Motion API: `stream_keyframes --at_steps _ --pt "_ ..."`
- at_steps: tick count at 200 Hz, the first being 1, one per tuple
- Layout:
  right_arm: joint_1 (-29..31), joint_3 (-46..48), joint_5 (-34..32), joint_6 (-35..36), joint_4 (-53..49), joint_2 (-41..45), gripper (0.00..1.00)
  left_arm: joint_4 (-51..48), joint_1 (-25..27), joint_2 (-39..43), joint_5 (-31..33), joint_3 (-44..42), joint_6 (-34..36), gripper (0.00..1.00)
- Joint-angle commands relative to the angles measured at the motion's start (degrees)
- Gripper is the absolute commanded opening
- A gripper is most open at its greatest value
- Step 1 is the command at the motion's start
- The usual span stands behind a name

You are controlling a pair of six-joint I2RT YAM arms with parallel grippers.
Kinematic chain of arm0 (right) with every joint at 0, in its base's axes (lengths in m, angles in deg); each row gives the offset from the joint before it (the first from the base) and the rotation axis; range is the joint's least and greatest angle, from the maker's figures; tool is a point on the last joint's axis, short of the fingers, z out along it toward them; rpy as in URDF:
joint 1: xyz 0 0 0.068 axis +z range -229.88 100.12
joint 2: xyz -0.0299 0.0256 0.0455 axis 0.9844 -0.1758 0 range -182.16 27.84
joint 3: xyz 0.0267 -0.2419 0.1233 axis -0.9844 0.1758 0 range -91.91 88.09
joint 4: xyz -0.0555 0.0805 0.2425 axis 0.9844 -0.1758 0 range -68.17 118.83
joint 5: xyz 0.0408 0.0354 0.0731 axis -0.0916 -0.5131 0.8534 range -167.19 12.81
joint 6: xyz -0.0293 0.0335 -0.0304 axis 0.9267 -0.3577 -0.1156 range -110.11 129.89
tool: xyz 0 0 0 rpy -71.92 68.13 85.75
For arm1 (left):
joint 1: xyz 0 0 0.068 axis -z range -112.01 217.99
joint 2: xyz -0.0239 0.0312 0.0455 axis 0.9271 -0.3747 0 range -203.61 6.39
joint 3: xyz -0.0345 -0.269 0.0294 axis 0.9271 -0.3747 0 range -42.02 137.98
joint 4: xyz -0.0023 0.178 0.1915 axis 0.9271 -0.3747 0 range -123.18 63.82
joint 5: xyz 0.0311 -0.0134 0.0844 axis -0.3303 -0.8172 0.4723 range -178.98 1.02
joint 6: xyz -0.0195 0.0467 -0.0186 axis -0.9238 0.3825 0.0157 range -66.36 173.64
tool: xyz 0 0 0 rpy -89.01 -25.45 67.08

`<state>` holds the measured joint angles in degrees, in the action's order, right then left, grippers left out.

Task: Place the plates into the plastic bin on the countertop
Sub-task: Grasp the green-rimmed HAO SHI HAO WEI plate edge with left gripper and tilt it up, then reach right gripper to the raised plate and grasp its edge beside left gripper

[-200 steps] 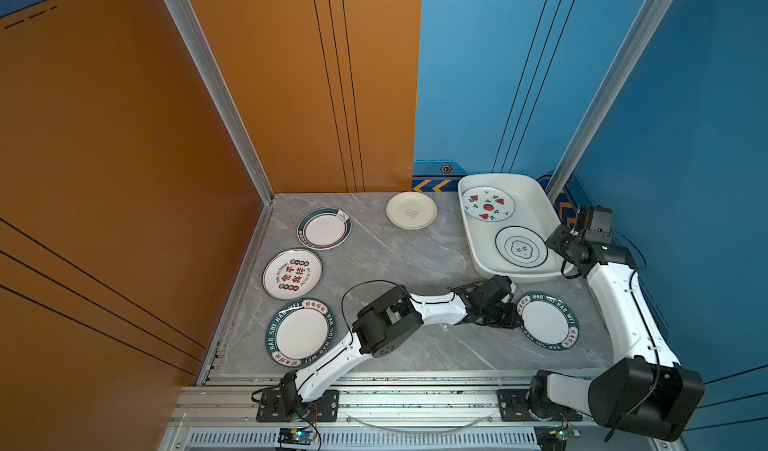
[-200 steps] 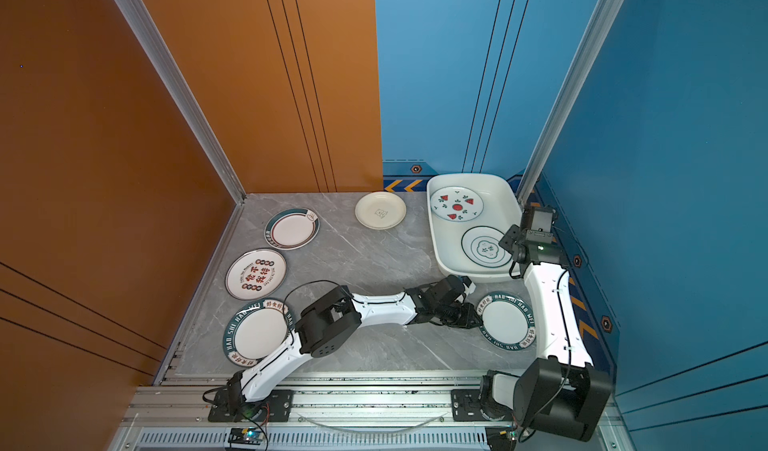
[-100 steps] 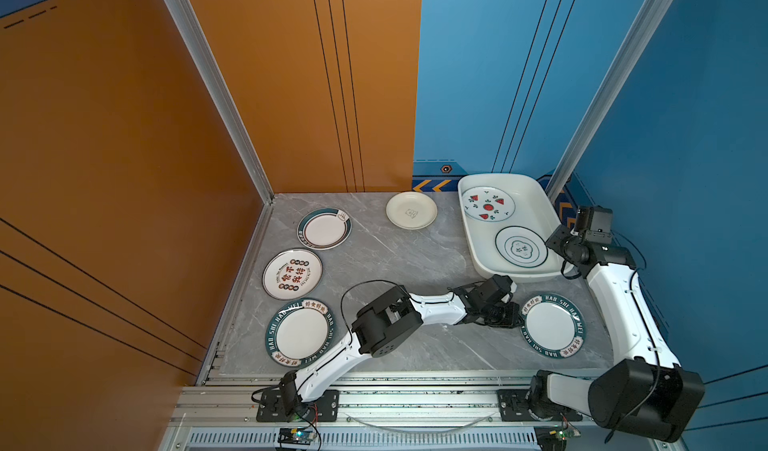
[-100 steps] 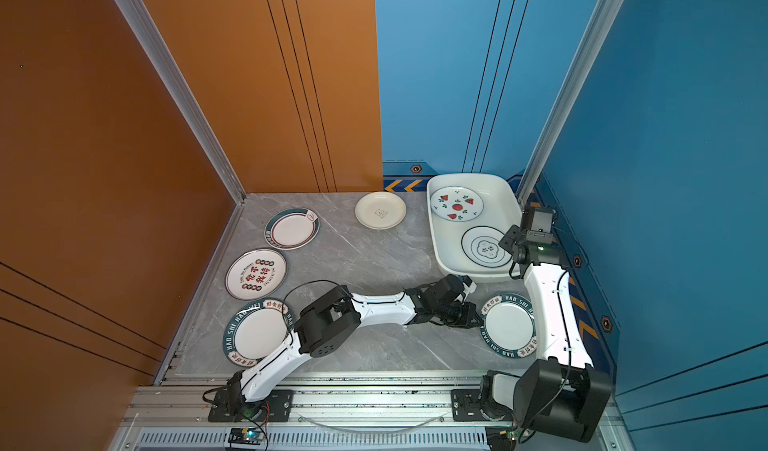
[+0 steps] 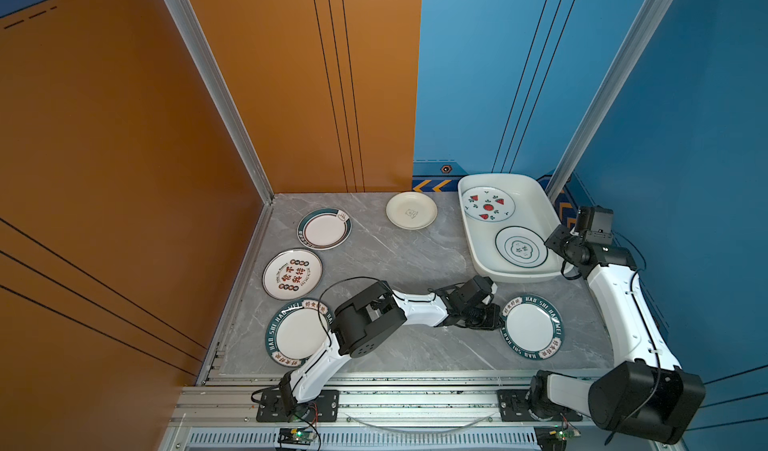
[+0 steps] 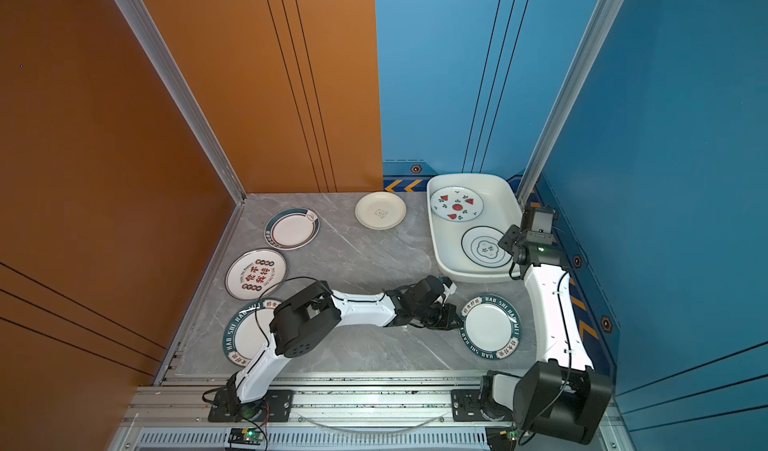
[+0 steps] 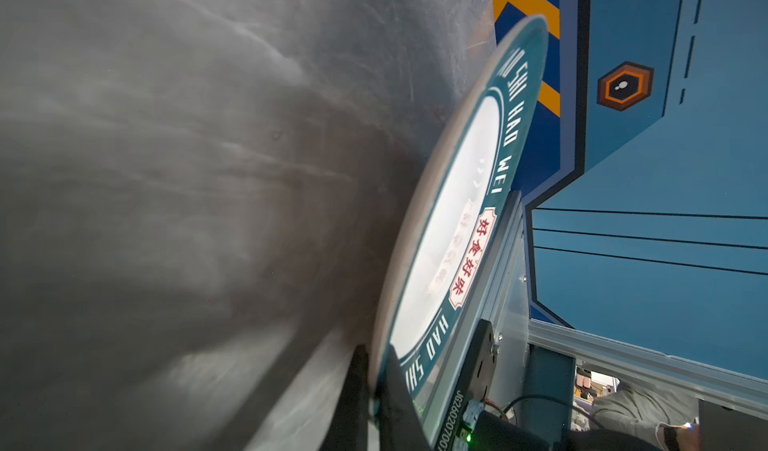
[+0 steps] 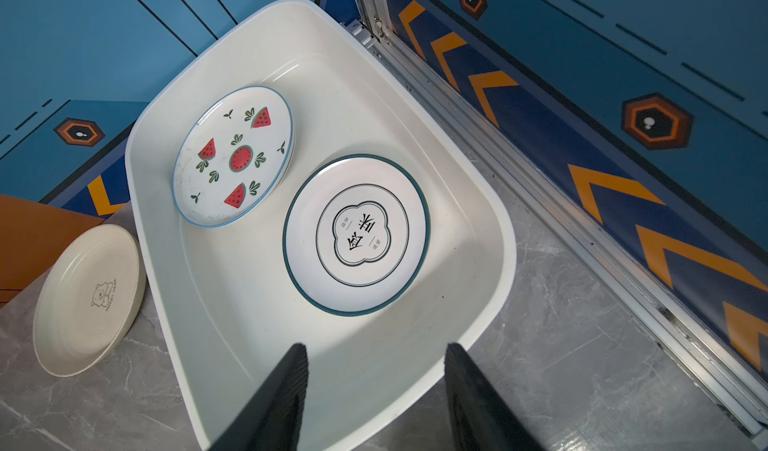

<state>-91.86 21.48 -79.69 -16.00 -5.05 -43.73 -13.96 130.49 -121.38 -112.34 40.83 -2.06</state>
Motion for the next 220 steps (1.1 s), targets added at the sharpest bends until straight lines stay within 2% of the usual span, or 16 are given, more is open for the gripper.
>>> stream_keyframes --at_steps 1,56,84,93,114,164,220 --pt "0.39 0.67 3.20 0.57 1.19 0.42 0.56 -3.20 -1.31 5.16 3.40 -5.53 3.41 0.00" --pt "3.97 1.79 21.21 3.11 6.55 -0.53 0.58 -2.88 -6.55 22.47 3.45 -22.88 4.98 0.00" --pt "7.89 2.10 28.25 3.52 8.93 -1.35 0.68 -2.85 -13.20 31.35 0.41 -31.60 5.23 0.00" --pt "9.28 2.41 29.69 3.73 9.68 -1.53 0.75 -4.08 -15.82 34.43 -0.25 -33.08 6.02 0.00" --pt "11.80 3.38 34.50 3.20 12.37 -2.52 0.82 -11.26 -21.50 41.15 -0.36 -33.31 9.94 0.00" --pt "17.47 6.91 43.29 2.14 17.92 -5.76 0.84 -22.51 -32.44 52.36 -4.01 -29.24 14.95 0.00" --pt "25.79 9.21 45.80 -0.22 27.05 -8.72 0.81 -23.66 -37.88 55.36 -7.66 -27.55 14.02 0.00"
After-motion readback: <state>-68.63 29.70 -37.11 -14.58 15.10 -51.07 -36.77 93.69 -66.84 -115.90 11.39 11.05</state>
